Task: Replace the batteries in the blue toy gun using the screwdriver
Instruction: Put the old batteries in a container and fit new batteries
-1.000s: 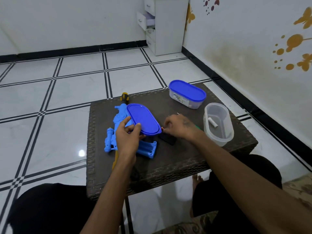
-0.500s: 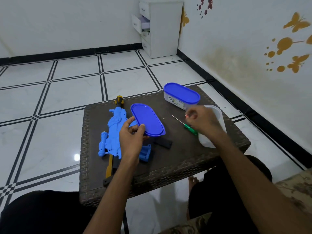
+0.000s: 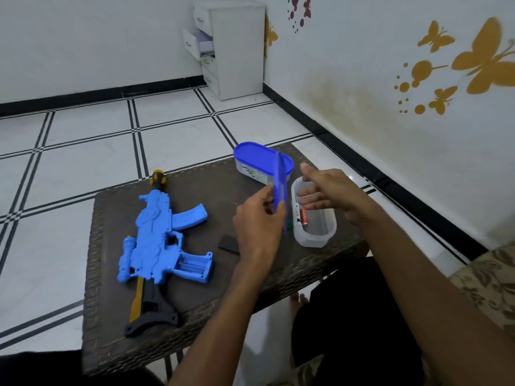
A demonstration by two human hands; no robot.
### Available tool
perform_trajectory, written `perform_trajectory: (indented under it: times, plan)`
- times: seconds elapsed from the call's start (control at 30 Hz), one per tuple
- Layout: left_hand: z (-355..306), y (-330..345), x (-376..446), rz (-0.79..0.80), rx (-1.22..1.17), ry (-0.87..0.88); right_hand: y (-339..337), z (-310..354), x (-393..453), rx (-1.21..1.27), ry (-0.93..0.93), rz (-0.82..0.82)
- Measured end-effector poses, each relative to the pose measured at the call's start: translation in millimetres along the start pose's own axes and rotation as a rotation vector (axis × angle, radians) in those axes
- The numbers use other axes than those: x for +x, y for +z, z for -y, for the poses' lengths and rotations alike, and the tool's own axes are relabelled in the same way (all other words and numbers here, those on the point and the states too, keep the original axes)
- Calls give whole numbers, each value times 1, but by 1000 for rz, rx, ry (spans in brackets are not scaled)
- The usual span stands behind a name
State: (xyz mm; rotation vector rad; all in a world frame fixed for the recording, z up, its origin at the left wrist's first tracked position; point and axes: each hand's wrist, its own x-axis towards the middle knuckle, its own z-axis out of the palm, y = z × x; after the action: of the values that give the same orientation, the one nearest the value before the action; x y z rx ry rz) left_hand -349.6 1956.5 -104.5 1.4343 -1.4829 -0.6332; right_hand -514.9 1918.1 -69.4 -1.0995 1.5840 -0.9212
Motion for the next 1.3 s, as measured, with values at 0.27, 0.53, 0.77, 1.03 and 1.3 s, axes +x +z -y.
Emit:
perform_trajectory:
  times: [0.27, 0.53, 0.77, 1.03, 1.3]
  plan:
    - [-12, 48, -5, 223, 119, 167, -23, -21, 19, -75, -34, -127]
    - [26, 58, 14, 262, -281, -471, -31, -38, 32, -534, -63, -210]
    - [31, 64, 10, 282, -393, -466, -24, -39, 36, -746, -126, -314]
    - [29, 63, 15, 268, -411, -530, -36, -43, 35, -667, -99, -299]
    - [20, 55, 20, 339, -532, -786, -36, -44, 42, -648, -62, -273]
